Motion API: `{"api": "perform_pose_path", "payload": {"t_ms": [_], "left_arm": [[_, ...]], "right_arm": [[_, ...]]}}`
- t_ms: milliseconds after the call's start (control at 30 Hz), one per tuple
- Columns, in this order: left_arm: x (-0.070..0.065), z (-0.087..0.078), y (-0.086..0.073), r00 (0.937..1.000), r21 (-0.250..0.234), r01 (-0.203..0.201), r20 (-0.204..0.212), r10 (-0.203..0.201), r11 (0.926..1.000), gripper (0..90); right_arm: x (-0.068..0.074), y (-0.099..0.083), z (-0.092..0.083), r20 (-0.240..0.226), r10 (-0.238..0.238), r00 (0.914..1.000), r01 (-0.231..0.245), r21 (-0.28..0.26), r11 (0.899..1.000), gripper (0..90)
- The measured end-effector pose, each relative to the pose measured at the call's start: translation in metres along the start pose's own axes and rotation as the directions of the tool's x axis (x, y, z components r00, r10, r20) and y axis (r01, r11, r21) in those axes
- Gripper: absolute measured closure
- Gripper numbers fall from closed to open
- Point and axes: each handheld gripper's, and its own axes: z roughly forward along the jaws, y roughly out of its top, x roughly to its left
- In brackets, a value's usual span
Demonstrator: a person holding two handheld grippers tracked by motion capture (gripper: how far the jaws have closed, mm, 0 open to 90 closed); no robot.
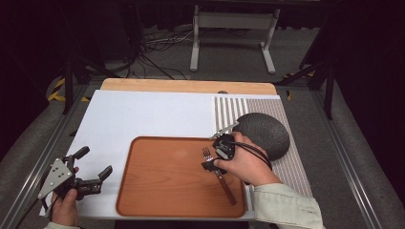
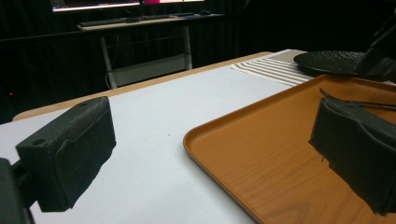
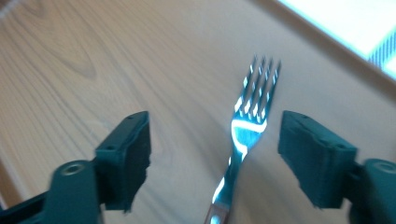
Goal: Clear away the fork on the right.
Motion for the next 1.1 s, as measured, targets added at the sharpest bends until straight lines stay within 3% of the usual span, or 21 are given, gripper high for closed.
{"api": "perform_pose_path", "payload": {"t_ms": [133,233,333,400,467,500,633,733,933,1100], "left_arm": [[0.000,0.000,0.000,1.0000,0.000,-0.002,0.000,0.002,1.0000,0.9],[0.000,0.000,0.000,1.0000,-0.001,0.000,0.001,0.000,1.0000,0.9],[0.000,0.000,0.000,1.0000,-0.001,-0.001,0.001,0.001,1.0000,0.9],[0.000,0.000,0.000,1.0000,-0.001,-0.003,0.002,0.003,1.0000,0.9],[0.000,0.000,0.000,1.0000,-0.001,-0.004,0.000,0.004,1.0000,0.9],[0.000,0.000,0.000,1.0000,0.000,-0.003,0.000,0.003,1.0000,0.9],[0.000,0.000,0.000,1.0000,-0.001,-0.002,-0.001,0.002,1.0000,0.9],[0.000,0.000,0.000,1.0000,-0.002,-0.003,0.000,0.003,1.0000,0.9],[0.000,0.000,0.000,1.0000,-0.001,-0.003,-0.001,0.003,1.0000,0.9],[0.000,0.000,0.000,1.0000,-0.001,-0.001,0.000,0.001,1.0000,0.9]], "right_arm": [[-0.001,0.002,0.002,0.004,-0.100,0.9950,0.100,-0.073,0.992,23.0],[-0.003,0.004,0.003,-0.015,-0.130,0.9915,0.127,-0.110,0.986,24.5],[-0.006,0.006,0.011,-0.093,-0.197,0.9760,0.178,-0.179,0.968,30.7],[-0.007,0.005,0.013,-0.092,-0.211,0.9731,0.191,-0.186,0.964,32.6],[-0.008,0.005,0.018,-0.080,-0.255,0.9635,0.235,-0.200,0.951,37.9],[-0.009,0.005,0.022,-0.077,-0.286,0.9551,0.266,-0.201,0.943,42.8],[-0.010,0.005,0.029,-0.094,-0.309,0.9463,0.286,-0.201,0.937,54.1],[-0.013,0.004,0.034,-0.078,-0.354,0.9319,0.335,-0.187,0.923,69.0],[-0.015,0.004,0.043,-0.073,-0.387,0.9193,0.374,-0.144,0.916,89.2],[-0.016,0.003,0.046,-0.053,-0.399,0.9153,0.392,-0.113,0.913,90.0]]}}
